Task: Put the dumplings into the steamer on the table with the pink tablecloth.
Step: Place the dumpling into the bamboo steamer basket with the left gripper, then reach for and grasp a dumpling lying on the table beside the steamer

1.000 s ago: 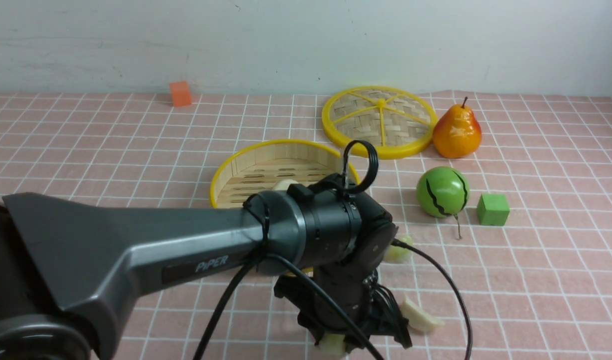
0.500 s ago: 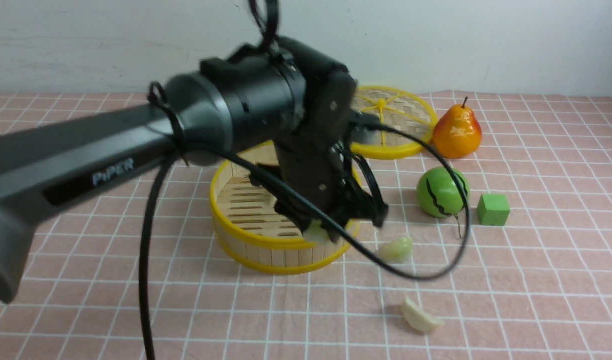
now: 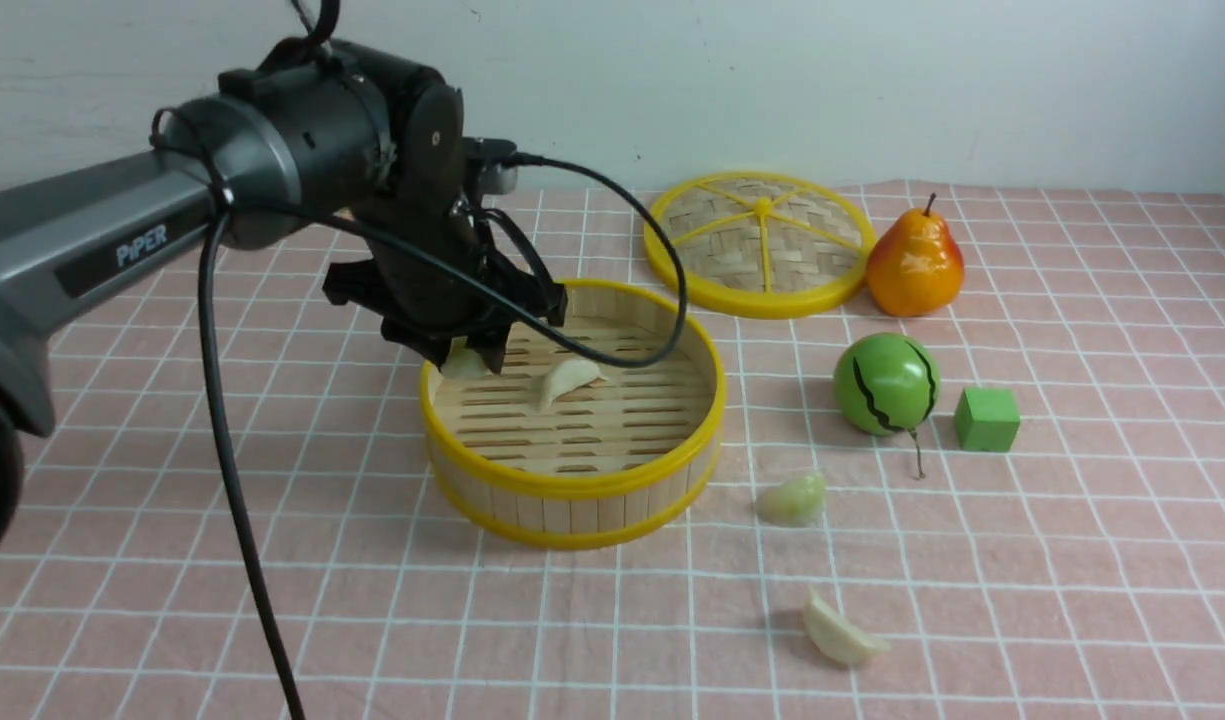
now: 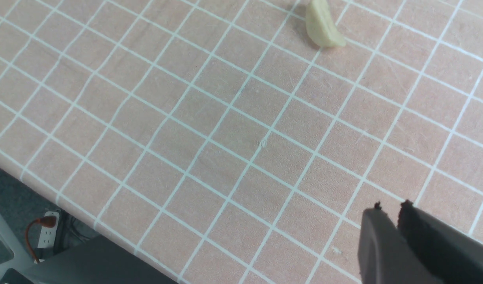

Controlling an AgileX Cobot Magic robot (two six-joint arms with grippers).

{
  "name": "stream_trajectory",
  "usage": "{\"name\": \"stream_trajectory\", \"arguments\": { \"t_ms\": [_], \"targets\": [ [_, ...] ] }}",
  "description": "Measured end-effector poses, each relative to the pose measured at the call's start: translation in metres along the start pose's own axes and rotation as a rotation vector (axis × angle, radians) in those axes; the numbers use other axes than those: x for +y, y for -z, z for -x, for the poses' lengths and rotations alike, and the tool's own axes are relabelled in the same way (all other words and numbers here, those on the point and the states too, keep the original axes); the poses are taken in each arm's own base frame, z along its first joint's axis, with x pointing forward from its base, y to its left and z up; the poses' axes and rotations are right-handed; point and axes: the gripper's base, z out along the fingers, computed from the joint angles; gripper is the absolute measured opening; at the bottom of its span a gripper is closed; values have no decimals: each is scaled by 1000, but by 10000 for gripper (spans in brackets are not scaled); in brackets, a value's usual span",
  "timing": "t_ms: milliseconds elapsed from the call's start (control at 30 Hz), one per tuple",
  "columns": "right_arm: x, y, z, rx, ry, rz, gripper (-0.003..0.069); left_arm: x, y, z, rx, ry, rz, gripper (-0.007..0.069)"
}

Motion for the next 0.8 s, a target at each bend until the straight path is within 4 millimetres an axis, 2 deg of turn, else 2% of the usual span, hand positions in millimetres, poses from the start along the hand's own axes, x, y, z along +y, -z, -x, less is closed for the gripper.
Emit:
{"name": "stream_trajectory", "arguments": {
  "t_ms": [67, 100, 133, 200, 467, 633, 767, 800],
  "targets": [
    [-1, -4, 3, 12, -13, -11, 77, 3, -18, -2, 20, 4, 8, 287],
    [-1, -5, 3, 14, -13, -12, 77, 3, -18, -2, 18, 5, 5, 287],
    [-2, -8, 6, 25, -13, -18, 77, 2, -28, -2, 21, 5, 3, 287],
    [-4, -16, 10, 60, -10, -37, 79, 2, -36, -3, 20, 7, -2, 295],
    [-7, -41, 22, 138, -18, -55, 87, 0, -37, 2, -4, 9, -10, 392],
    [-14, -60, 37, 150, 15, -112, 116, -1, -20, 11, 16, 19, -8, 407],
    [-19, -81, 62, 175, 60, -161, 211, -4, 40, 27, -51, 43, -65, 399],
    [-19, -87, 69, 186, 68, -162, 243, -5, 65, 30, -95, 40, -91, 384]
  ]
}}
